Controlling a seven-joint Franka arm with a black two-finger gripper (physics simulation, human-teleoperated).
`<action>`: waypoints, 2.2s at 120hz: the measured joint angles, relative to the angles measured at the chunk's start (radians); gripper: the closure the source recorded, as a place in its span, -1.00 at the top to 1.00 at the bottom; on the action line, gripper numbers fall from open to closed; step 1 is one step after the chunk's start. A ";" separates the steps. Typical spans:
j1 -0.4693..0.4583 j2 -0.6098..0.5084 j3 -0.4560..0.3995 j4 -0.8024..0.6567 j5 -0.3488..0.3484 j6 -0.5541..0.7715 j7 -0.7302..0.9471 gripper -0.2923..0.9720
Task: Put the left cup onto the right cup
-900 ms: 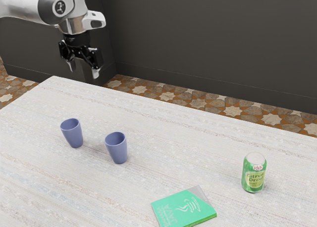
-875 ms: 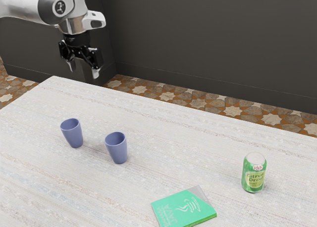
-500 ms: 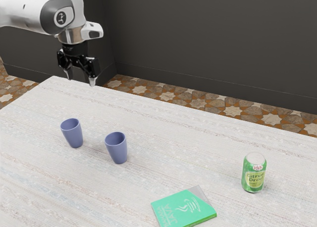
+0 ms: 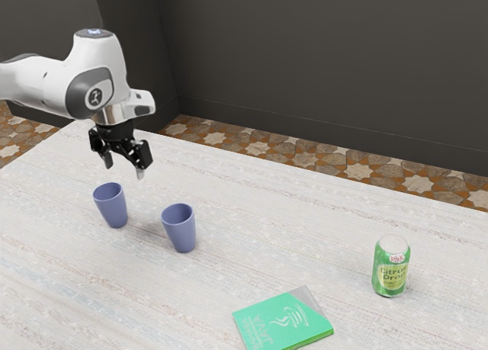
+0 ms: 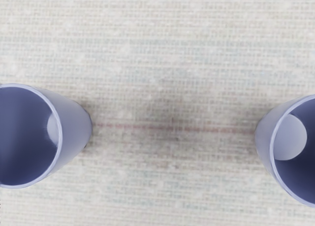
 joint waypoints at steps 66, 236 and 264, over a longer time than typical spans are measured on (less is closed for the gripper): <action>0.063 0.147 0.047 -0.007 -0.028 0.160 0.059 0.54; 0.105 0.310 0.060 0.027 -0.094 0.296 0.206 -0.65; 0.101 0.254 0.056 0.025 -0.085 0.276 0.206 -0.68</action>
